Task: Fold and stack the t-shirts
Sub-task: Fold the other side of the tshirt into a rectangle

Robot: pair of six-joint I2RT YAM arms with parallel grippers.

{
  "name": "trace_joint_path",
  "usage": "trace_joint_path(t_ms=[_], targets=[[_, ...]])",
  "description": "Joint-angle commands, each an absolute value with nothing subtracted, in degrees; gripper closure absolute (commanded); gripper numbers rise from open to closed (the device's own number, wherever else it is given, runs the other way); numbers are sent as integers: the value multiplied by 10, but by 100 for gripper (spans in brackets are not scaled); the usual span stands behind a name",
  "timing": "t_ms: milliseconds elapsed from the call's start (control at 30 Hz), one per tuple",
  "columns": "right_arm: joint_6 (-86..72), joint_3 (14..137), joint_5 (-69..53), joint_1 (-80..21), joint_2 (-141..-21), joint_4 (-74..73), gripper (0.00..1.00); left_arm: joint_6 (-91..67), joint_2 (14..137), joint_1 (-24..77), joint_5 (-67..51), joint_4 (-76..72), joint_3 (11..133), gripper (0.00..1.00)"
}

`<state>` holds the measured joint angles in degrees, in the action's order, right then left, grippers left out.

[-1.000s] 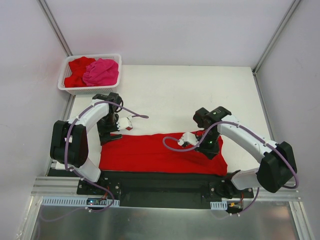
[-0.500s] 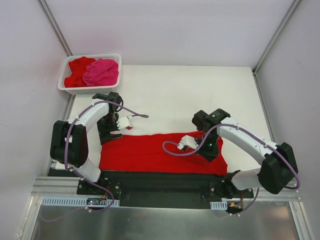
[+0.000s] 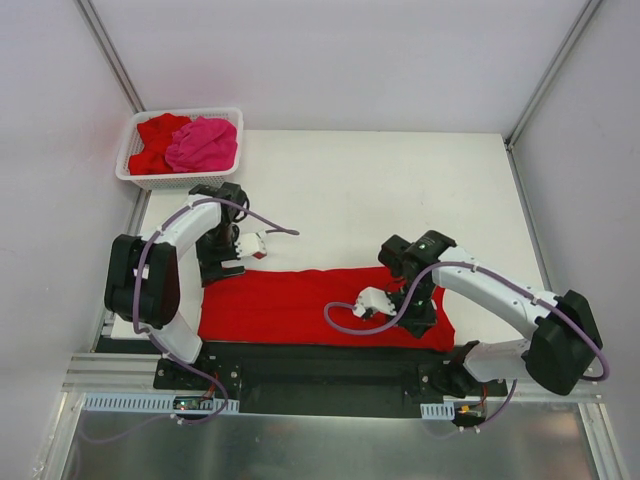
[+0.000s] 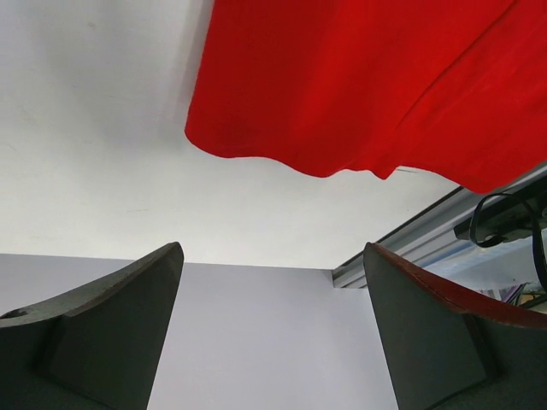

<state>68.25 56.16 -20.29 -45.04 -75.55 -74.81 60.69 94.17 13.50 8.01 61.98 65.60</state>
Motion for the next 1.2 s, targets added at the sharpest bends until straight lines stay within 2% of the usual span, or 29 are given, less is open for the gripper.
trace_joint_path(t_ms=[0, 33, 67, 133, 167, 200, 233, 367, 467, 667, 733, 867, 900, 967, 1167], targets=[[671, 561, -195, -454, -745, -926, 93, 613, 947, 142, 84, 641, 684, 12], [669, 562, -190, -454, -746, -921, 77, 610, 949, 143, 84, 641, 686, 13], [665, 564, -185, -454, -749, -914, 67, 606, 950, 143, 83, 641, 687, 13], [668, 569, -179, -454, -751, -913, 64, 605, 949, 145, 82, 641, 686, 13], [668, 572, -178, -454, -753, -912, 57, 605, 949, 146, 82, 641, 687, 12], [668, 573, -175, -453, -755, -911, 18, 603, 949, 146, 81, 640, 687, 13], [667, 575, -169, -452, -755, -905, 4, 603, 948, 146, 82, 641, 687, 13], [600, 584, -56, -439, -736, -772, 4, 598, 949, 146, 77, 640, 689, 13], [563, 609, -14, -416, -738, -698, 4, 592, 950, 146, 71, 638, 695, 13], [495, 651, -16, -343, -797, -549, 4, 563, 965, 147, 47, 619, 723, 12], [449, 676, -43, -325, -840, -524, 13, 550, 976, 147, 40, 616, 731, 12], [416, 696, -104, -300, -897, -504, 48, 536, 986, 149, 37, 614, 741, 12], [417, 699, -109, -300, -910, -502, 52, 534, 986, 149, 37, 614, 742, 12], [418, 704, -127, -296, -935, -497, 60, 530, 987, 150, 40, 615, 745, 12], [437, 733, -178, -299, -976, -557, 61, 521, 976, 152, 54, 616, 736, 12]])
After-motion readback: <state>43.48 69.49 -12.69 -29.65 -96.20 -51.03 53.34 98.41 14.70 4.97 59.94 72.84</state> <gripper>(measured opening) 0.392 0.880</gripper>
